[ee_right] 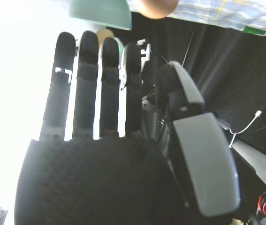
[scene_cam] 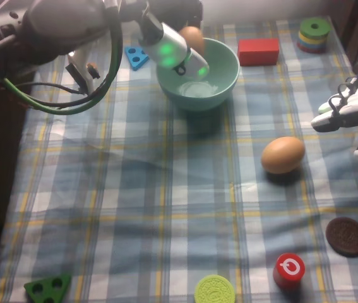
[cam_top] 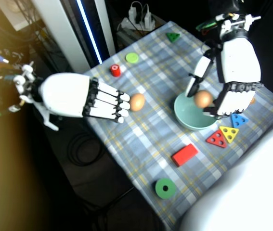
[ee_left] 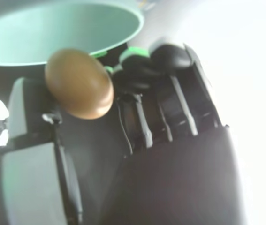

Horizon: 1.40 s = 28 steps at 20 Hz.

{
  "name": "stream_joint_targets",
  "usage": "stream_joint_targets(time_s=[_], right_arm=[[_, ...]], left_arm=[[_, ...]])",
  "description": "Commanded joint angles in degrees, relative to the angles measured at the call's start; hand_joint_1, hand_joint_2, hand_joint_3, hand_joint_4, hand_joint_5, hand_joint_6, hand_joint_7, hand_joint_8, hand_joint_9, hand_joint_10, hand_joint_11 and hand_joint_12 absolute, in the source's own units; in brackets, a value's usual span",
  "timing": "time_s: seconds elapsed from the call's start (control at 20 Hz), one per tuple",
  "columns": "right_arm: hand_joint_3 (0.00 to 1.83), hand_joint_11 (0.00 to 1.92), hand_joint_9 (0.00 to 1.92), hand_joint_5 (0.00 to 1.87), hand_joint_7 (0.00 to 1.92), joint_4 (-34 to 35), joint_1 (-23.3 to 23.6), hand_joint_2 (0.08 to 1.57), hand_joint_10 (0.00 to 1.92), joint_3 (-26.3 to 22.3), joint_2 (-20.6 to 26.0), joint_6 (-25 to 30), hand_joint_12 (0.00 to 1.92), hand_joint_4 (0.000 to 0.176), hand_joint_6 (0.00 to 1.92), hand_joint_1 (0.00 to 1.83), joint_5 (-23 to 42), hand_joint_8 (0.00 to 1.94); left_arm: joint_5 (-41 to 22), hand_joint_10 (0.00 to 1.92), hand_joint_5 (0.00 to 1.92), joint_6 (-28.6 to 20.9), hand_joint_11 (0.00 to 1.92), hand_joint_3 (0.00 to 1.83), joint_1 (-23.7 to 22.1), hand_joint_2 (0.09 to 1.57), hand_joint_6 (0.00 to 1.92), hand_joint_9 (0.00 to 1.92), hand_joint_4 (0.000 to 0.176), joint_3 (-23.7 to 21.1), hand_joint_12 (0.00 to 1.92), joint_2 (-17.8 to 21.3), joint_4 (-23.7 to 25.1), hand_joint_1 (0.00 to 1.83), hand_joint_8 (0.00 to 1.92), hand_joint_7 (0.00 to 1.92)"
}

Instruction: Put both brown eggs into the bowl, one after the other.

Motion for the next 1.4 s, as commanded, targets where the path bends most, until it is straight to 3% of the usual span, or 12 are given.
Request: stream_joint_targets(time_s=[0.0, 0.05, 0.1, 0.2, 0.25, 0.3, 0.35, 0.5, 0.65, 0.8, 1.05, 1.35], right_arm=[[0.0, 0.26, 0.64, 0.68, 0.67, 1.87, 0.85, 1.4, 0.0, 0.33, 0.23, 0.29, 0.99, 0.0, 0.0, 0.66, 6.67, 0.0], [0.0, 0.26, 0.65, 0.68, 0.68, 1.87, 0.86, 1.4, 0.0, 0.33, 0.23, 0.29, 0.99, 0.0, 0.0, 0.67, 6.67, 0.0], [0.0, 0.26, 0.65, 0.68, 0.68, 1.87, 0.86, 1.4, 0.0, 0.33, 0.23, 0.29, 0.99, 0.0, 0.0, 0.67, 6.67, 0.0], [0.0, 0.28, 0.66, 0.68, 0.67, 1.87, 0.86, 1.41, 0.01, 0.33, 0.23, 0.29, 0.99, 0.0, 0.0, 0.66, 6.67, 0.0], [0.0, 0.28, 0.66, 0.68, 0.67, 1.87, 0.86, 1.41, 0.01, 0.33, 0.19, 0.29, 0.99, 0.0, 0.0, 0.66, 6.67, 0.0], [0.0, 0.27, 0.66, 0.68, 0.67, 1.87, 0.86, 1.4, 0.0, 0.33, 0.15, 0.29, 0.99, 0.0, 0.0, 0.67, 6.67, 0.0], [0.0, 0.29, 0.67, 0.68, 0.68, 1.87, 0.86, 1.4, 0.01, 0.33, 0.13, 0.29, 0.99, 0.0, 0.0, 0.68, 6.67, 0.0], [0.0, 0.32, 0.67, 0.69, 0.68, 1.87, 0.85, 1.41, 0.0, 0.32, 0.13, 0.36, 0.94, 0.0, 0.0, 0.65, 6.67, 0.0], [0.0, 0.31, 0.68, 0.69, 0.69, 1.88, 0.85, 1.41, 0.01, 0.32, 0.13, 0.5, 0.93, 0.0, 0.0, 0.65, 6.67, 0.0], [0.0, 0.31, 0.7, 0.68, 0.7, 1.93, 1.47, 1.4, 0.01, 0.52, -0.39, 0.51, 0.92, 0.0, 0.0, 0.71, 6.66, 0.0], [0.0, 0.27, 0.61, 0.62, 0.65, -1.77, 6.14, 1.21, 0.0, 1.73, -2.17, 0.56, 0.69, 0.0, 0.0, 0.99, 2.08, 0.0], [0.0, 0.31, 0.63, 0.65, 0.66, -7.54, 10.28, 0.95, 0.0, 4.8, -5.25, 4.81, 0.56, 0.0, 0.0, 0.97, -4.5, 0.0]], left_arm=[[-4.48, 1.92, 0.75, -0.29, 0.86, 0.01, -0.2, 1.22, 1.39, 0.87, 0.172, 0.16, 1.92, -0.08, -0.06, 0.91, 1.92, 0.69], [-4.45, 1.38, 0.9, -0.29, 0.51, 0.0, -0.04, 1.15, 1.1, 0.7, 0.102, 0.04, 1.72, -0.08, -0.43, 1.02, 1.25, 0.7], [-4.44, 1.38, 0.9, -0.28, 0.51, 0.0, -0.04, 1.15, 1.1, 0.7, 0.102, -0.04, 1.72, -0.07, -0.43, 1.02, 1.25, 0.7], [-4.96, 1.45, 0.79, -0.24, 0.47, 0.0, -0.19, 1.2, 1.26, 0.64, 0.174, -1.16, 1.84, 0.31, 0.48, 0.93, 1.24, 0.65], [-5.5, 1.45, 0.79, -0.2, 0.47, 0.0, -0.25, 1.2, 1.26, 0.64, 0.174, -2.13, 1.84, 0.77, 1.31, 0.93, 1.24, 0.65], [-6.1, 1.51, 0.7, -0.14, 0.45, 0.0, -0.26, 1.08, 0.69, 0.62, 0.048, -3.24, 1.87, 1.25, 2.4, 0.94, 1.27, 0.63], [-6.92, 1.34, 0.7, -0.14, 0.39, 0.0, -0.25, 1.01, 0.28, 0.58, 0.041, -4.48, 1.78, 1.8, 3.77, 0.93, 0.95, 0.6], [-9.15, 0.08, 0.37, -0.12, 0.01, 0.0, 0.06, 0.91, 0.0, 0.44, 0.123, -6.49, 1.11, 3.21, 4.31, 0.86, 0.02, 0.42], [-11.19, 0.0, 0.29, -1.1, 0.0, 0.0, 0.61, 0.93, 0.0, 0.32, 0.149, -7.75, 0.86, 4.98, 3.31, 0.82, 0.0, 0.27], [-16.86, 0.0, 0.13, -15.0, 0.0, 0.0, 2.22, 0.95, 0.0, 0.17, 0.176, -12.69, 0.49, 10.36, 11.27, 0.64, 0.0, 0.13], [-32.42, 0.0, 0.09, -33.32, 0.0, 0.0, 8.73, 0.9, 0.0, 0.16, 0.176, -24.6, 0.6, 22.33, 22.28, 0.58, 0.0, 0.11], [-43.13, 0.01, 0.08, -34.14, 0.0, 0.0, 17.0, 0.82, 0.0, 0.16, 0.176, -34.9, 0.57, 31.47, 24.0, 0.89, 0.0, 0.12]])
